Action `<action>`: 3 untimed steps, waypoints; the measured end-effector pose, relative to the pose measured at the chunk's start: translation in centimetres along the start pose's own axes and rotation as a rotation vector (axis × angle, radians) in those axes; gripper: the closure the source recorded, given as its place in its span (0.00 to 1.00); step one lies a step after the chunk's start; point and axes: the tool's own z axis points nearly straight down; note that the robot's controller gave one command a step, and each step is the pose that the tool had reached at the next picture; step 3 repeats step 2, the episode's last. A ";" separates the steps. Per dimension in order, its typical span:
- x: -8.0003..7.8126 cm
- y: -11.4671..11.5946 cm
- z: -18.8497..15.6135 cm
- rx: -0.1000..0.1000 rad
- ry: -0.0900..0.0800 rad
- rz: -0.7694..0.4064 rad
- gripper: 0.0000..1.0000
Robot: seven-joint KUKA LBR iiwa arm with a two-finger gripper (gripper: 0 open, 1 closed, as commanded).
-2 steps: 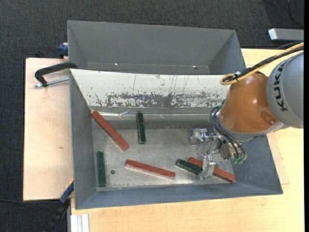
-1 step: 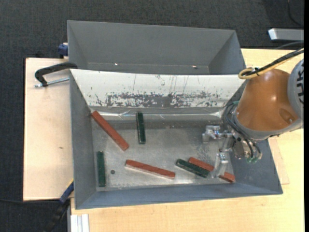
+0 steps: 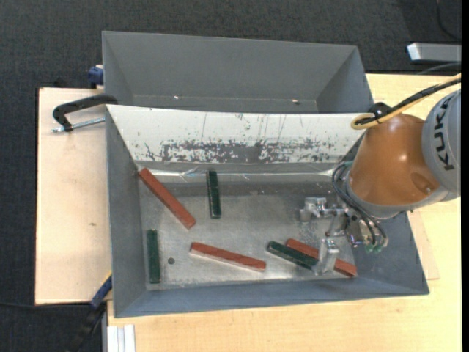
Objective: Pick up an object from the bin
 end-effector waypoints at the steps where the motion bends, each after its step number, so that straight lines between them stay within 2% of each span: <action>1: 0.6 0.9 3.0 -0.001 0.001 -0.006 0.00; 2: 0.4 -0.9 2.8 -0.002 -0.005 0.234 1.00; 3: 0.4 -0.9 2.8 -0.002 -0.005 0.234 1.00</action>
Offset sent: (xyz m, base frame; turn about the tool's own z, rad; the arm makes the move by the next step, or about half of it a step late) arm -0.0049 -0.0112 -0.0289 0.2353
